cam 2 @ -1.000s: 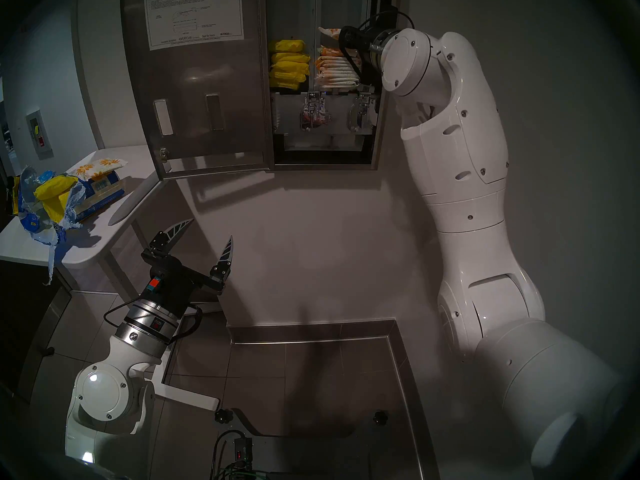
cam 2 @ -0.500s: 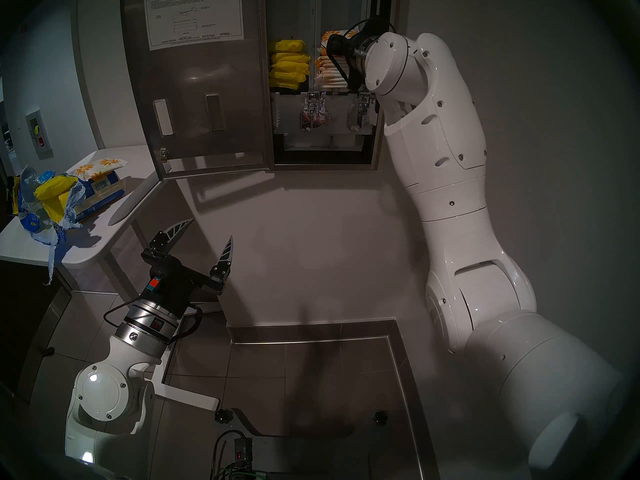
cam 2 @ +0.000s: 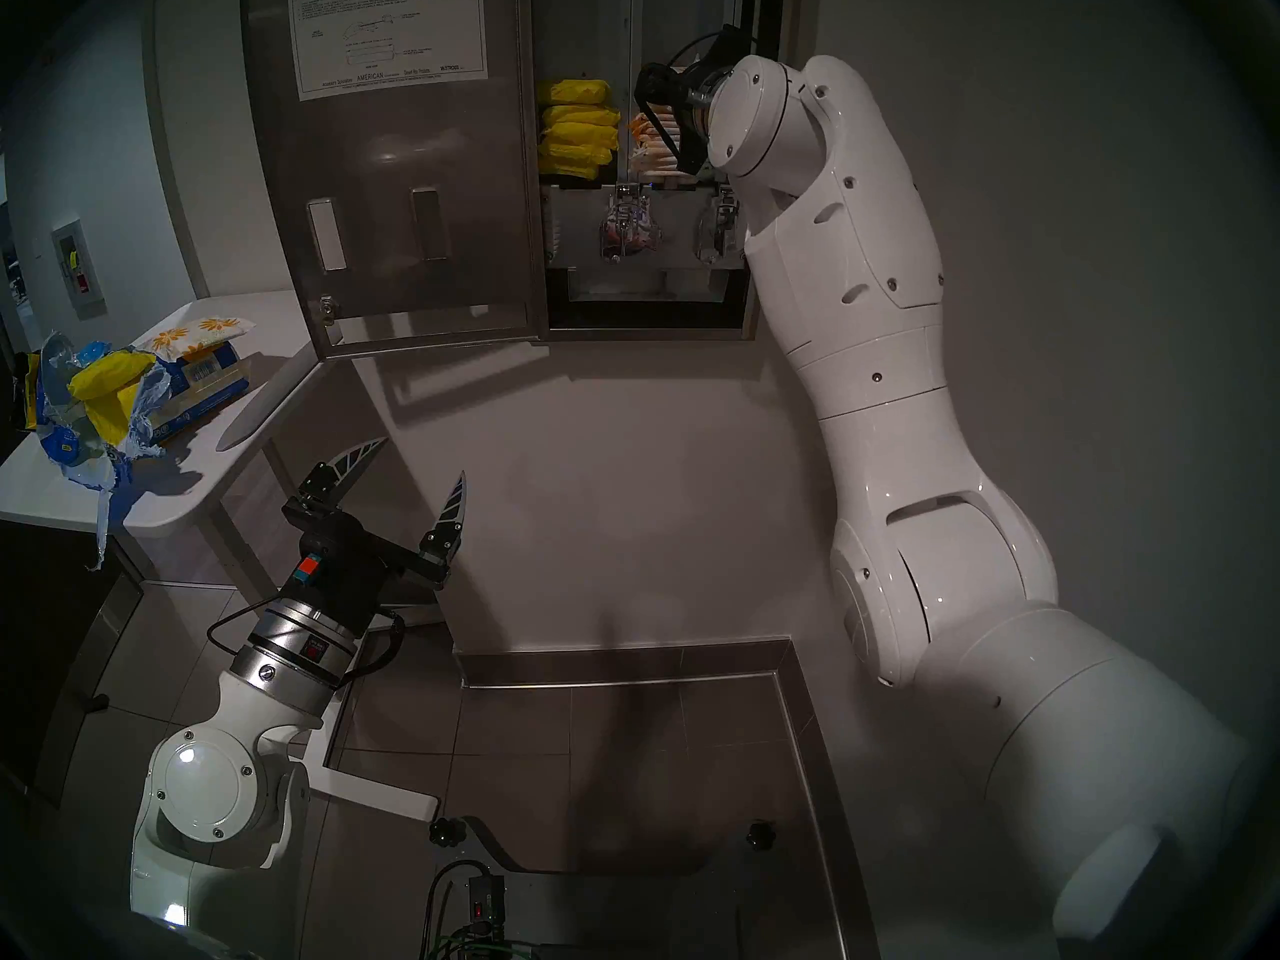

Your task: Open the dispenser door, put the pads inside, close the door

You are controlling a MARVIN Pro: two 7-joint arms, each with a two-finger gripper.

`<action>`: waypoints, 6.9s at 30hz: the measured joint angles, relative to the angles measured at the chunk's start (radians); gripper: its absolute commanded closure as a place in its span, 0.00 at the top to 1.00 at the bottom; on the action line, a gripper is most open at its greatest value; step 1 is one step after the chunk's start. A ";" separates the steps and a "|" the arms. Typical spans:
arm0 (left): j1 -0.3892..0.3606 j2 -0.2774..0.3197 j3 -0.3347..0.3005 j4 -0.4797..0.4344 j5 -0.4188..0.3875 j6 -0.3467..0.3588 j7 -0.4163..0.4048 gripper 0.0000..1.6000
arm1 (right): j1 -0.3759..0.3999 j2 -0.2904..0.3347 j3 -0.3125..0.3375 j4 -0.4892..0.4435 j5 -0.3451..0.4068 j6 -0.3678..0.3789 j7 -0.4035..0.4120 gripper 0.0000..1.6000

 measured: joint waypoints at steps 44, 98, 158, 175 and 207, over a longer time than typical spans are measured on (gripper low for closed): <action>0.000 0.001 0.000 0.000 -0.001 -0.001 0.000 1.00 | 0.033 -0.011 0.020 0.000 -0.018 -0.012 0.118 0.47; 0.000 0.002 0.000 -0.001 -0.002 -0.001 0.001 1.00 | 0.064 -0.009 0.055 -0.035 -0.037 -0.042 0.225 1.00; 0.001 0.002 0.001 0.000 -0.002 -0.001 0.002 1.00 | -0.312 0.018 0.347 -0.665 0.069 0.205 0.606 0.00; 0.001 0.003 0.001 0.000 -0.002 -0.001 0.002 1.00 | -0.569 -0.060 0.406 -0.879 0.056 0.294 0.514 0.00; 0.001 0.004 0.001 -0.001 -0.002 -0.001 0.002 1.00 | -0.945 -0.164 0.401 -0.987 0.136 0.245 0.339 1.00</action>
